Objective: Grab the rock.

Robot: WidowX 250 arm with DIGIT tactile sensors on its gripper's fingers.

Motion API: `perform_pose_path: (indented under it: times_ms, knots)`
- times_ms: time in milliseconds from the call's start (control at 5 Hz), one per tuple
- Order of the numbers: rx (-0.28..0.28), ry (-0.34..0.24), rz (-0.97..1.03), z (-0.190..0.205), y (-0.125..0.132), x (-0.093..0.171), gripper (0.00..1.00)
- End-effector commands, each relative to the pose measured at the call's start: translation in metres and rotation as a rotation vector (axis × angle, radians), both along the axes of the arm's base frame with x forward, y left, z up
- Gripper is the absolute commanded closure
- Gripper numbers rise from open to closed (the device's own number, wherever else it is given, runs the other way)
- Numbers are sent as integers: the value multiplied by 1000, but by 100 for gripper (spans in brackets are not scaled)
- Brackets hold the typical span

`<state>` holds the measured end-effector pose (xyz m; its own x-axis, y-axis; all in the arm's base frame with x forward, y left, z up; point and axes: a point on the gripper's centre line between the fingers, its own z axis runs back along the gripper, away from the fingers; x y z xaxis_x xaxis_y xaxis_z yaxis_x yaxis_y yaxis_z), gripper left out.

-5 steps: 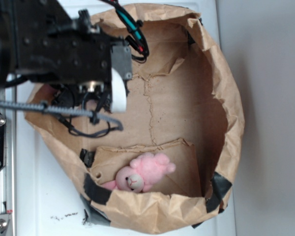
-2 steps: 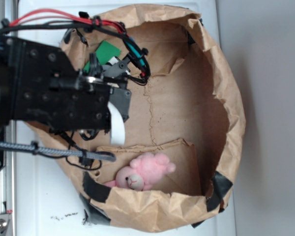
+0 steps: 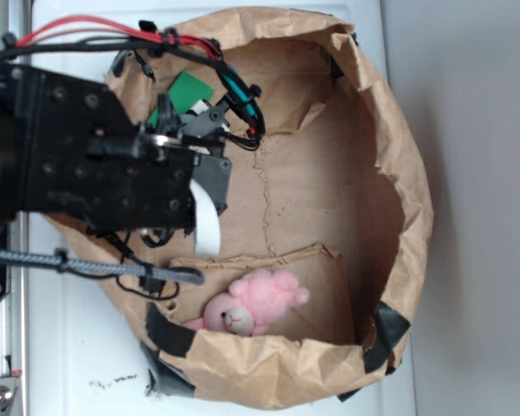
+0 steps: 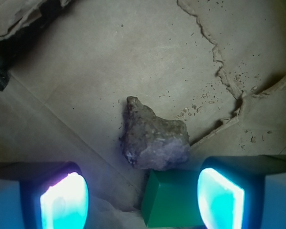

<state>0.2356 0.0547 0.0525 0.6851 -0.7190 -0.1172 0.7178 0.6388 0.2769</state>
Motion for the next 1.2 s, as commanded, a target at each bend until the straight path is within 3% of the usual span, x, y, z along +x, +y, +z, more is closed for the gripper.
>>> perform_pose_path:
  times_ms: [0, 600, 1000]
  knots:
    - [-42, -41, -21, 22, -12, 9, 0]
    - [-58, -53, -20, 24, -16, 19, 0]
    - [-36, -53, -26, 14, -24, 27, 0]
